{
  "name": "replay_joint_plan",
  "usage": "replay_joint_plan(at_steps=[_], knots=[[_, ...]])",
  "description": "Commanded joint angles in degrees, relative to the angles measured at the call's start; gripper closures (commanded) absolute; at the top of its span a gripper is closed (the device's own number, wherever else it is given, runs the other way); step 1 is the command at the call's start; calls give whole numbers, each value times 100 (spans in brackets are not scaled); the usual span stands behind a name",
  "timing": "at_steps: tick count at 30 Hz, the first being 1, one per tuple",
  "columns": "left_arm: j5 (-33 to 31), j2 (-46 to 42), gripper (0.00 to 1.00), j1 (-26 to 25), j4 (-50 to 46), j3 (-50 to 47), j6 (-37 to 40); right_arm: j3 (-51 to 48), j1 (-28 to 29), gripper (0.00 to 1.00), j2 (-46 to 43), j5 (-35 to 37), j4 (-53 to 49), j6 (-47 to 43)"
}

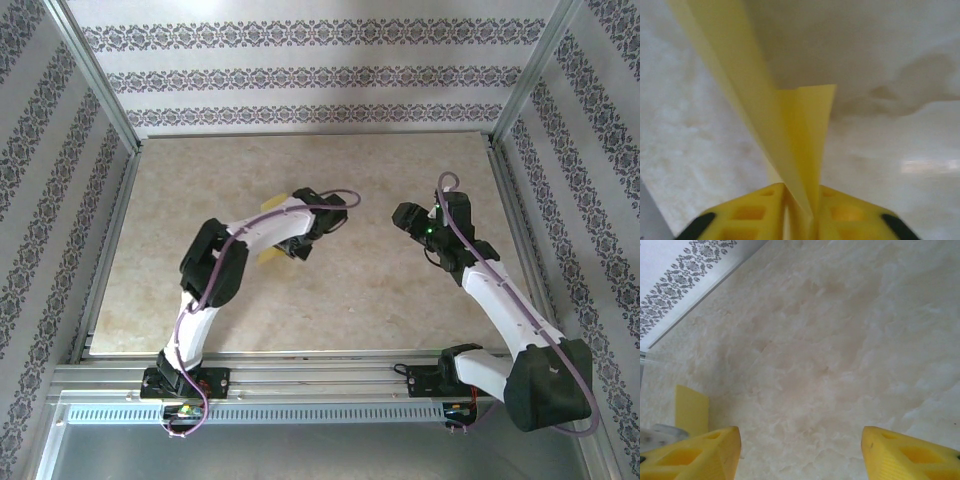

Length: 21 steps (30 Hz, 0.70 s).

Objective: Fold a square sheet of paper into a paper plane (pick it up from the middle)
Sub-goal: Turn over the paper at the center of the table.

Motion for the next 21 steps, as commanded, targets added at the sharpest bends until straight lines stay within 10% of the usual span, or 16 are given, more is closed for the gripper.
replay_joint_plan(at_steps=[1, 10, 21], knots=[[609, 89, 68, -153, 141, 283, -158, -134, -86, 34, -108, 120, -104, 126], [3029, -1283, 33, 346, 1647, -560, -209, -245, -194, 33, 130, -395, 183, 217], [3518, -3817, 30, 2054, 3204, -3343, -833, 617, 1646, 46, 1843, -982, 824, 263]])
